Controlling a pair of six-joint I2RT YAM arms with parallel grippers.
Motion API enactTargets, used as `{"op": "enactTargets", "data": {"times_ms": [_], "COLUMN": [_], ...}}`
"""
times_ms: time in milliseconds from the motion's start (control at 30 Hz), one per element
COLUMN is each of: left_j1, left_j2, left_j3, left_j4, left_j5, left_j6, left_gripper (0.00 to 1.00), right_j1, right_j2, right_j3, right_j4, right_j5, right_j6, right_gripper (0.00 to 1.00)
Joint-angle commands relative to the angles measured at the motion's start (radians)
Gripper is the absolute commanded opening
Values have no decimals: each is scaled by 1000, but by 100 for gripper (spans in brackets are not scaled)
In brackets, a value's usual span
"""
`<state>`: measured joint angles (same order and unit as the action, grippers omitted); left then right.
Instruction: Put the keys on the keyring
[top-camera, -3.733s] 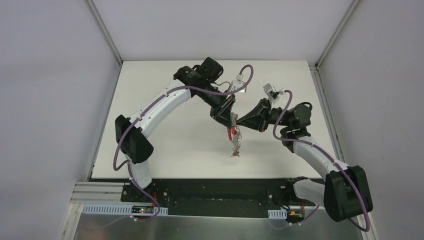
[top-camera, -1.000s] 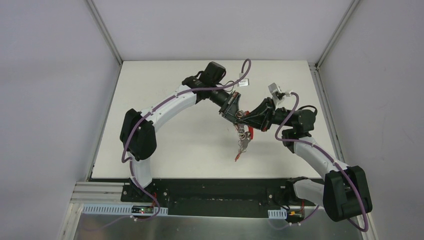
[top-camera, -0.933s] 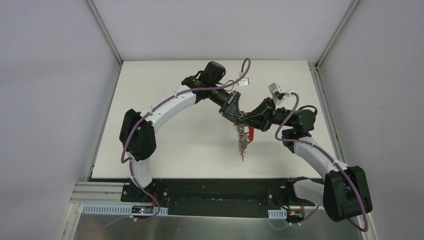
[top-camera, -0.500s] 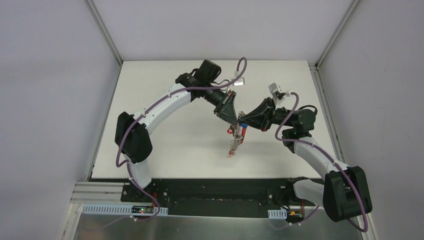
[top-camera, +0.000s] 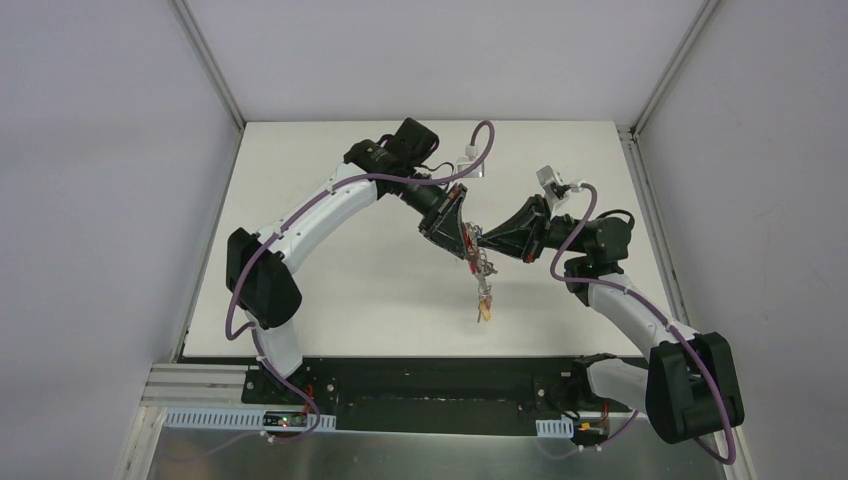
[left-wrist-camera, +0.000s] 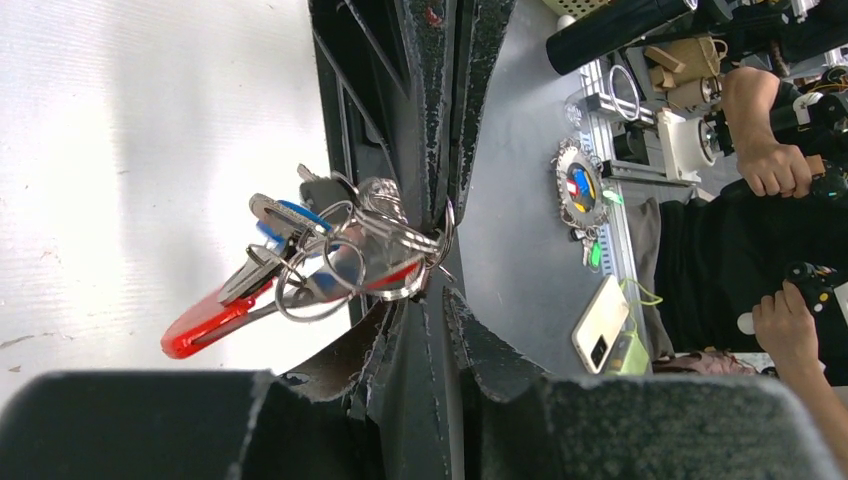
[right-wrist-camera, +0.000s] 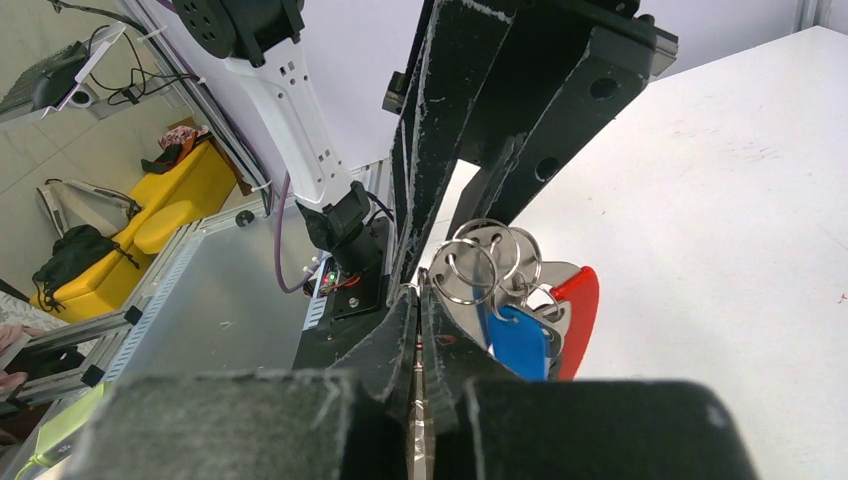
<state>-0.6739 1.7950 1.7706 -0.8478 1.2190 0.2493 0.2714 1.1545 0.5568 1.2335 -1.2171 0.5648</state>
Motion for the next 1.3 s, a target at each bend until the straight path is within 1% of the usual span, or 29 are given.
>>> {"op": "enactTargets", "data": {"times_ms": [0,200,433,533,700,867,1000,1267], "left_j1": [-3,-3,-8,-13,-13,-16,-22,-23], "left_j2": [-39,-39,-43,-43,-53,-49,-42,-54], "left_j3": [44,36,-11,-15,-16,-23,-9,34], "left_j4": [-25,-3,83,88,97,100,89,13], "left_j5": [-11,-36,-39,-36,-31,-37,-47,-93], "left_j6": [45,24,-32,-35,-44,-44,-42,17], "left_gripper": [20,27,36,36,27,11,1,0], "right_j1": [-5,-6,-5,-6,-6,-6,-8,-7], "right_j2": [-18,-15,-10,-9,-9,-14,-16,-21], "right_j3": [20,21,23,23,23,25,25,31], "right_j4": [50,50,50,48,36,21,-4,-69], "right_j5": [-5,-7,-6,-5,-4,5,11,20], "right_j6": [-4,-3,-2,-3,-11,-20,-36,-82], "right_gripper": [0,0,0,0,0,0,0,0]}}
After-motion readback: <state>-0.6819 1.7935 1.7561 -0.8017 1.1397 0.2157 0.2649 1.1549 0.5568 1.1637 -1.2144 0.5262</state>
